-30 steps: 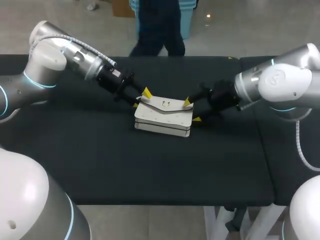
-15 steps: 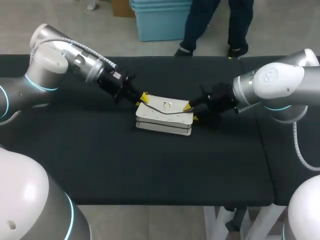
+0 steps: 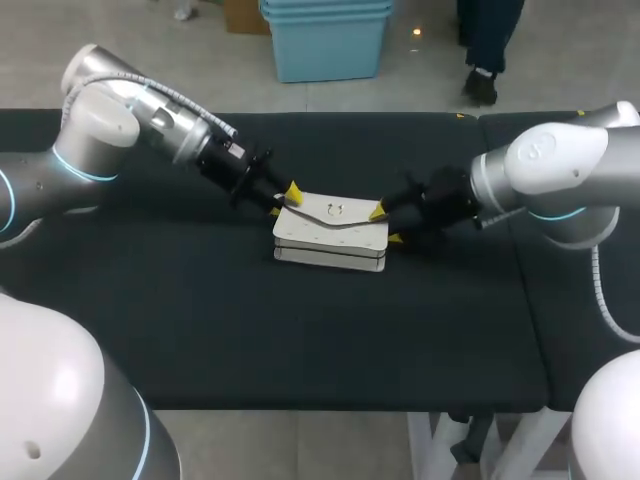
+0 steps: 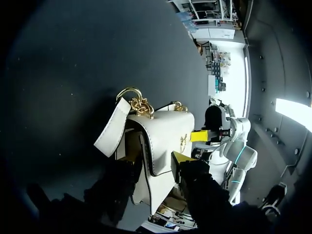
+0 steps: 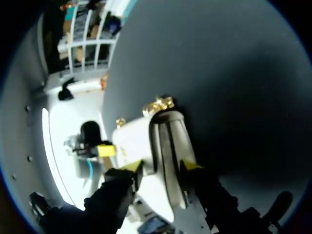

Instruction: Pick up the bag, open it, inspect its contents, close it, and place it on the opposite side

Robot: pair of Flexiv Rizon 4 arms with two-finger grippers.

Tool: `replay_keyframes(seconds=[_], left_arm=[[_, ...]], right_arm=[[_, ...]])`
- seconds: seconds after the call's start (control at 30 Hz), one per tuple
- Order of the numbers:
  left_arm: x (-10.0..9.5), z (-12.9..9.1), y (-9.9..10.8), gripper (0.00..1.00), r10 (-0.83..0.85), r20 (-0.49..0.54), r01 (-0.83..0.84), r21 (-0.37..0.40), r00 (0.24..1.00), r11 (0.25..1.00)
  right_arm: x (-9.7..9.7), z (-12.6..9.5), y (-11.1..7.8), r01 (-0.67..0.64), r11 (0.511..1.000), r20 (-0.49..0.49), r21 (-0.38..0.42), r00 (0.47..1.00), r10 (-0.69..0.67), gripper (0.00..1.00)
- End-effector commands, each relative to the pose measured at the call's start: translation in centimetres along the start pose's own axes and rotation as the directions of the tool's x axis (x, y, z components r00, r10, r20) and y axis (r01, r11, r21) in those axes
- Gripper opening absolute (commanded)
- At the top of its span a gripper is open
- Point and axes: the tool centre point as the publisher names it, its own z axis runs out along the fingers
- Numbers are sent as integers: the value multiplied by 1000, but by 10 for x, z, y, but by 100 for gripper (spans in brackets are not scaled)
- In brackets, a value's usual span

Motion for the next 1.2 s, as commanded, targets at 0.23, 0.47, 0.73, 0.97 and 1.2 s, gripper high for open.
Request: replay_keyframes(seconds=[0.23, 0.47, 0.73, 0.97, 1.2], left_arm=[[3, -4, 3, 41, 5, 4, -5, 23, 1000, 1000], [4, -3, 1, 35, 2, 8, -3, 30, 1000, 1000], [4, 0, -3, 35, 1, 9, -1, 29, 1000, 1000], [-1, 9, -7, 39, -8, 11, 8, 20, 1000, 1000], [-4, 10, -9, 0, -26, 34, 25, 26, 999, 999]], right_arm=[[1, -10, 0, 0, 1000, 9, -23, 1000, 0, 93], [4, -14, 1, 5, 1000, 12, -29, 1000, -5, 73], [6, -12, 1, 5, 1000, 8, -27, 1000, -4, 51], [3, 6, 1, -8, 1000, 11, 7, 1000, 8, 53], [3, 9, 2, -23, 1000, 24, 2, 999, 23, 0]])
